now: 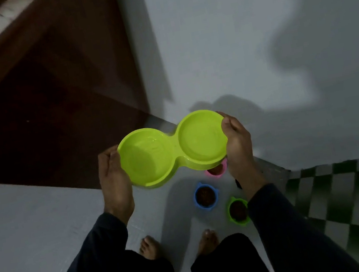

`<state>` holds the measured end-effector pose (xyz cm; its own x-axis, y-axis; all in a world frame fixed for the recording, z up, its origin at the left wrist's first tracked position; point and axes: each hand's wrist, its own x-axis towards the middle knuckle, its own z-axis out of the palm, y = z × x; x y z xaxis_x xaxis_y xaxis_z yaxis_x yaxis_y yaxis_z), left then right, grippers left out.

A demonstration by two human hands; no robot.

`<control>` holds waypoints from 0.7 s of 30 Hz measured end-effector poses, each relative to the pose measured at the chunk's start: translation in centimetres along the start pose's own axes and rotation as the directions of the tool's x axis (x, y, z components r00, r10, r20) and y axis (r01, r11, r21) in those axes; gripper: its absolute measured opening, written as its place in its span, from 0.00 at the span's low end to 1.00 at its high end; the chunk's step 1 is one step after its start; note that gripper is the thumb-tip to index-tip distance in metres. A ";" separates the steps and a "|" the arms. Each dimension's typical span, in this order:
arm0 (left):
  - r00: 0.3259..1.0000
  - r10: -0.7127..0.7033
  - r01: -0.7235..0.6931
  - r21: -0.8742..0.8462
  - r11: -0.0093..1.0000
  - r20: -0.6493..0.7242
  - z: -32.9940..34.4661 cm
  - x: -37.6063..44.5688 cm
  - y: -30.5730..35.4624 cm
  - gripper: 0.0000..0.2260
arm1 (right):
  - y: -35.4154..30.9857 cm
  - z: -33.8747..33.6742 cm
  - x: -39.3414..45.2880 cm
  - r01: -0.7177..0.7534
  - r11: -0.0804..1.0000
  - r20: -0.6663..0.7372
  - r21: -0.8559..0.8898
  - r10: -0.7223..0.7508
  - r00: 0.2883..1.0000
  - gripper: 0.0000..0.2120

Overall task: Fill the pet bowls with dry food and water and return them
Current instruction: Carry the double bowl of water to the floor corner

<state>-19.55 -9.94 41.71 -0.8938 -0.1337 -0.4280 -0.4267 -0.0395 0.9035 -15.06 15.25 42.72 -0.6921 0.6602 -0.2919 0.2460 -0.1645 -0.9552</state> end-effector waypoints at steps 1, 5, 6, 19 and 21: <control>1.000 -0.006 0.006 0.003 1.000 -0.001 0.3 1.0 -1.3 0.09 | 1.4 0.3 0.9 -0.008 1.000 0.003 0.005 0.008 1.000 0.11; 1.000 0.011 -0.011 0.002 1.000 -0.009 1.5 4.8 -7.1 0.10 | 7.6 1.1 4.7 0.011 1.000 0.036 0.006 -0.012 0.999 0.10; 0.999 0.034 -0.034 0.023 0.999 -0.009 1.9 5.6 -8.7 0.12 | 9.5 1.3 5.8 0.020 1.000 0.039 0.001 -0.020 0.999 0.10; 0.994 0.113 -0.112 0.054 0.992 -0.012 3.6 15.9 -29.3 0.18 | 32.2 3.8 16.5 0.022 1.000 0.086 -0.018 -0.020 0.996 0.14; 0.994 0.104 -0.103 0.036 0.994 -0.030 3.8 17.0 -31.6 0.15 | 35.1 4.2 17.8 0.012 0.999 0.091 -0.034 -0.009 0.996 0.16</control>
<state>-21.78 -7.16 5.82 -0.9288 -0.1667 -0.3311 -0.3374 0.0102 0.9413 -21.54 18.15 3.80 -0.7534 0.5920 -0.2863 0.2602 -0.1315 -0.9566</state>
